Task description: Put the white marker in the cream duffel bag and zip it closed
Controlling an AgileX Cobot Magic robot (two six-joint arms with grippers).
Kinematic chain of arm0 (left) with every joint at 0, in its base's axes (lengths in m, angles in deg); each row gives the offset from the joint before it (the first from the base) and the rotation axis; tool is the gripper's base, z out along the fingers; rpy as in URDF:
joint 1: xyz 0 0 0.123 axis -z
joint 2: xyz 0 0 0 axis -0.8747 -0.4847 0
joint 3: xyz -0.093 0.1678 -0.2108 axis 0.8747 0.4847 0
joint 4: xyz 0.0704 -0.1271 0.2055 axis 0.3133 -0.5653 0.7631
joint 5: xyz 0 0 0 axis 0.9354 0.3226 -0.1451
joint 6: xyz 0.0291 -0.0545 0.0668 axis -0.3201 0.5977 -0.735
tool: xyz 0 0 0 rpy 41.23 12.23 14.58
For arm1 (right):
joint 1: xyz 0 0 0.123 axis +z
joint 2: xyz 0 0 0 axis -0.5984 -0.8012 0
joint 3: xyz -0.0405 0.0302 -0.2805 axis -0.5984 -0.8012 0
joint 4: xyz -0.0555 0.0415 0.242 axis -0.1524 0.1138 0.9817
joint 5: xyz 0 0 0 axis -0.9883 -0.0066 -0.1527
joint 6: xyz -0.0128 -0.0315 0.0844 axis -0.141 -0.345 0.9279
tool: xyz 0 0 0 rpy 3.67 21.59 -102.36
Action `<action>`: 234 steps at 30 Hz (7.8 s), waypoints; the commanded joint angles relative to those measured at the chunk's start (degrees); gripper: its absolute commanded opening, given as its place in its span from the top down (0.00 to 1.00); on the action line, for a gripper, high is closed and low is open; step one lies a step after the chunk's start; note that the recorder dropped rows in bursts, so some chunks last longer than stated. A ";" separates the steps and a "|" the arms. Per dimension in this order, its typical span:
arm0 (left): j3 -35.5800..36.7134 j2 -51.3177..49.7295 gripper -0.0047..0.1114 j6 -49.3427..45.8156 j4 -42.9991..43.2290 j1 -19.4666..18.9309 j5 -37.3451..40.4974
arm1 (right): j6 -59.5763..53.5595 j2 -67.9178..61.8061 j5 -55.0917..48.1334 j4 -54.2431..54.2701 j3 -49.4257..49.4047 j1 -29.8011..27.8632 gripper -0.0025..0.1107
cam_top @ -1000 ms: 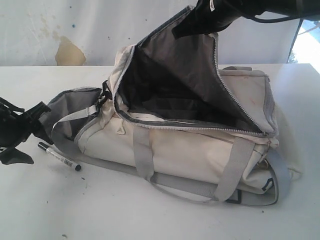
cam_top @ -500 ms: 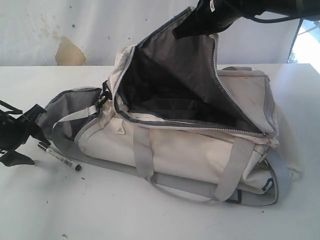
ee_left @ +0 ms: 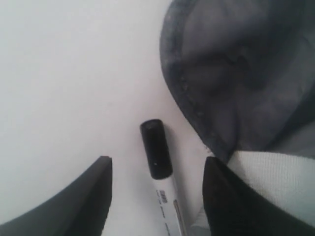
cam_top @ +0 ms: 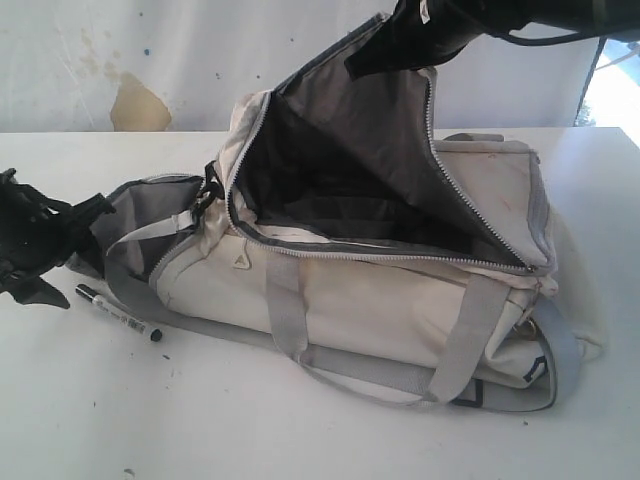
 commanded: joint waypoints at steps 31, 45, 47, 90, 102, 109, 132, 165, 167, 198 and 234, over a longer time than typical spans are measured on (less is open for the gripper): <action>-4.32 2.82 0.96 -0.10 3.03 1.67 5.27 | 0.69 0.67 -1.30 0.22 0.53 -0.66 0.98; -4.32 11.26 0.96 -40.00 -44.38 2.76 4.37 | 0.69 0.67 -1.00 0.22 0.53 -0.66 0.98; -4.32 11.26 0.96 -42.28 -47.31 4.21 3.34 | 0.69 0.67 -1.11 0.22 0.53 -0.66 0.98; -22.84 -10.08 0.96 -55.00 -58.13 26.34 -22.85 | 0.69 0.67 -3.82 0.69 0.53 -0.66 0.98; -24.99 -13.25 0.87 -55.00 -58.22 26.34 -20.64 | 0.69 0.67 -4.93 0.69 0.53 -0.66 0.98; -24.99 -13.25 0.53 -55.00 -58.22 26.34 -19.81 | 0.69 0.67 -4.70 0.69 0.53 -0.66 0.98; -24.99 -5.57 0.33 -54.35 -38.84 22.31 -3.17 | 0.69 0.67 -4.93 0.69 0.53 -0.66 0.98; -19.09 12.44 0.59 -26.10 18.10 8.61 27.26 | -35.84 -1.93 -7.60 51.72 0.22 0.84 0.98; -17.37 12.44 0.59 -26.10 18.27 8.61 26.13 | -37.03 -2.75 -7.18 52.58 0.22 1.85 0.98; -11.92 12.44 0.59 -25.92 20.36 8.61 21.71 | -35.25 -12.38 -5.84 53.31 0.45 8.16 0.40; -11.83 19.02 0.59 -33.57 6.71 27.58 18.48 | -22.03 10.54 -34.31 49.71 -9.58 -10.85 0.60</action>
